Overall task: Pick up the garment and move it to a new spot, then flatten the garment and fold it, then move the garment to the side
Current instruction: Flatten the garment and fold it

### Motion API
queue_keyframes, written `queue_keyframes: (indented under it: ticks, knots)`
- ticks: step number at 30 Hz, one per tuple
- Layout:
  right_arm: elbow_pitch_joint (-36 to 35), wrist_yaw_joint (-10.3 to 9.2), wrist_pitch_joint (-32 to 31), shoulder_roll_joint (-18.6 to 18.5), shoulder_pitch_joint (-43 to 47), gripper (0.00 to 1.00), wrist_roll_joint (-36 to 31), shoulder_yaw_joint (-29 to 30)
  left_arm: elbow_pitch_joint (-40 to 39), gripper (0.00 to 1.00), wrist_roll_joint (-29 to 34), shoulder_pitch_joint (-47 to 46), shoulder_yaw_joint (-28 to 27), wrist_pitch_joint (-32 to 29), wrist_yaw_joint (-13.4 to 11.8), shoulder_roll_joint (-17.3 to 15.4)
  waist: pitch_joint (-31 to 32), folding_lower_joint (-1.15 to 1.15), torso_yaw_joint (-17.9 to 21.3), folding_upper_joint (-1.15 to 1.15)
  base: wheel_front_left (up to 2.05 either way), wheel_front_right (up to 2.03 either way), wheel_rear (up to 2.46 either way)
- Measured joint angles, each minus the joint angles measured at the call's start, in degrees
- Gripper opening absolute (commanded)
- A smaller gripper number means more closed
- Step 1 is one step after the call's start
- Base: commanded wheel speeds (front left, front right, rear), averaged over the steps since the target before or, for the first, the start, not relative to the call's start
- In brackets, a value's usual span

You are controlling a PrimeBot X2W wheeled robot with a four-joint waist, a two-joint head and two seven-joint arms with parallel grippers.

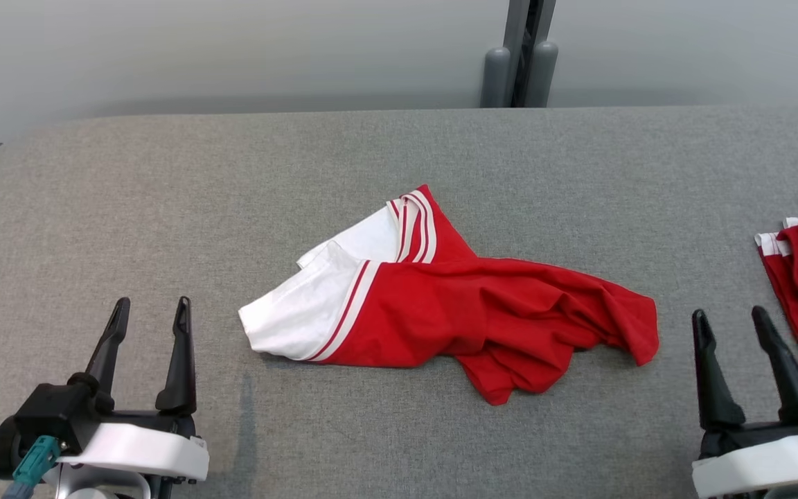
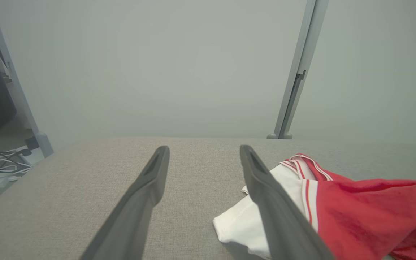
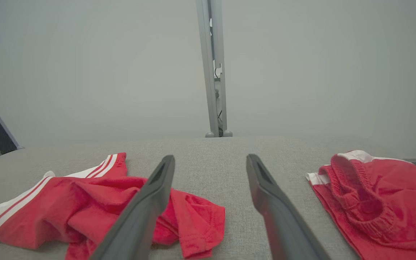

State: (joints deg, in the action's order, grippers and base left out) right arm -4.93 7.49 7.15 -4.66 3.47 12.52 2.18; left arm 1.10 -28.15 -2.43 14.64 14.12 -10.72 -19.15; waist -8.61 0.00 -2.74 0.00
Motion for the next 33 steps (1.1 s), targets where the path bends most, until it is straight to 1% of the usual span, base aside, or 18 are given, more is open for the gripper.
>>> queue_keyframes:
  ticks: [3,14,29,32,33]
  knots:
    - [-0.1,0.00,-0.9,0.5,1.3,1.00,0.1,-0.3,0.1,1.00,0.0,1.0,0.2,0.0,-0.5,0.1,1.0,0.00,-0.1,0.00,0.00,0.00,0.00]
    - [-0.1,0.00,-3.2,1.1,4.0,1.00,0.1,-0.3,1.0,1.00,-0.2,2.4,0.8,-1.0,-0.6,-0.1,4.0,0.00,-0.2,0.00,0.00,0.00,0.00]
    - [-1.2,0.00,-3.7,1.3,4.3,1.00,0.1,0.0,1.2,1.00,-0.7,2.2,1.1,-1.6,-0.9,-0.6,3.9,0.00,-0.9,0.00,0.00,0.00,0.00]
    - [-1.5,0.00,-3.7,1.4,4.0,1.00,0.1,-0.1,0.9,1.00,-0.7,0.1,1.4,-2.1,-0.2,-0.8,3.1,0.00,-0.9,0.00,0.00,0.00,0.00]
    - [-1.7,0.00,-3.7,1.4,3.8,1.00,0.1,-0.1,1.0,1.00,-0.8,-1.4,1.8,-2.8,0.5,-0.9,2.7,0.00,-0.9,0.00,0.00,0.00,0.00]
